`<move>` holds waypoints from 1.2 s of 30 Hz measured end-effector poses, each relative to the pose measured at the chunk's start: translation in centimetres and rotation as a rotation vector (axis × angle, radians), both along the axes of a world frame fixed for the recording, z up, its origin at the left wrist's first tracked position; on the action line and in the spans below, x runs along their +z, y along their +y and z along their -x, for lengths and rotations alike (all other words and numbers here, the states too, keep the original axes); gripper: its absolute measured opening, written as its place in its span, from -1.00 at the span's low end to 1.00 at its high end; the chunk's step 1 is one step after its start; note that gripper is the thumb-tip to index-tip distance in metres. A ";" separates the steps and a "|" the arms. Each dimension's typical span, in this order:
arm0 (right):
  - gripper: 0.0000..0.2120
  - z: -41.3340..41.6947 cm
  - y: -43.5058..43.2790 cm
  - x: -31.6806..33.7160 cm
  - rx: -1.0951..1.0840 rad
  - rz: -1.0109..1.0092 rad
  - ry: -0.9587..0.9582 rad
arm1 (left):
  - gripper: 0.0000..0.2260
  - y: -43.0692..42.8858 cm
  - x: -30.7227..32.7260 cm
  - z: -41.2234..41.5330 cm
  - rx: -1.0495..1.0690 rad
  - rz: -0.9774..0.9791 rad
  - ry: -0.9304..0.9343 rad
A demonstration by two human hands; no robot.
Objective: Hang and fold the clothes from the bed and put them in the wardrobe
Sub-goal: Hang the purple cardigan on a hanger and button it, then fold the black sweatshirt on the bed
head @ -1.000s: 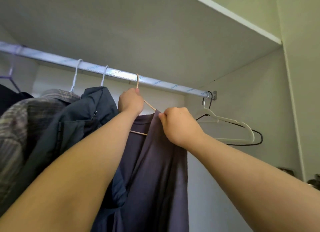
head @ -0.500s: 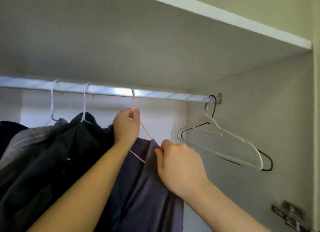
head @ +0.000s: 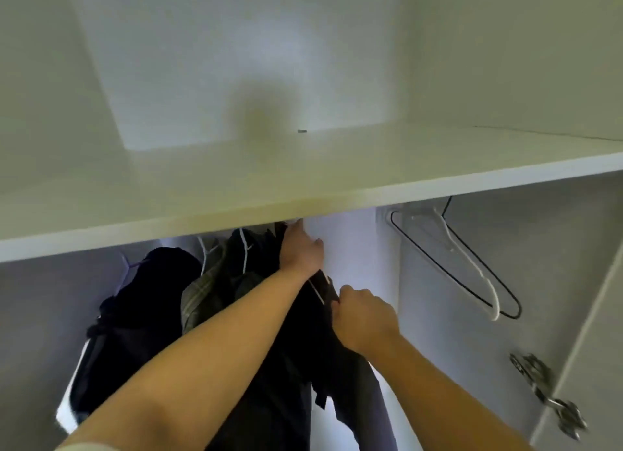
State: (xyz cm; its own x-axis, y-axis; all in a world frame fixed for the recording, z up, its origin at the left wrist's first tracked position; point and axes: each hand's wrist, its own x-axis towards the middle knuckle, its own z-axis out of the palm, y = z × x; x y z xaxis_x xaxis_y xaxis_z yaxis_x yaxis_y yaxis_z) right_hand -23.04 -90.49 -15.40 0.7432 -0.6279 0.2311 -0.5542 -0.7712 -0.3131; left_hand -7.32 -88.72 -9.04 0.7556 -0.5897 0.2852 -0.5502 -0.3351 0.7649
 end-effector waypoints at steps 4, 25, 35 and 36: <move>-0.79 0.4 -0.6 0.7 -0.012 -0.084 0.062 | -0.65 1.5 1.4 1.3 -0.042 -0.069 0.075; -0.74 0.7 1.8 0.1 -0.185 -0.216 -0.061 | -0.78 5.3 3.6 5.3 -0.210 -0.187 -0.493; -0.69 19.0 4.6 -5.8 -0.938 -0.710 -0.719 | -0.90 -0.1 -5.2 20.8 -0.797 -0.177 -0.378; -0.67 21.5 6.3 -7.0 -1.038 -0.696 -0.763 | -0.91 0.0 -6.5 23.6 -0.882 -0.184 -0.344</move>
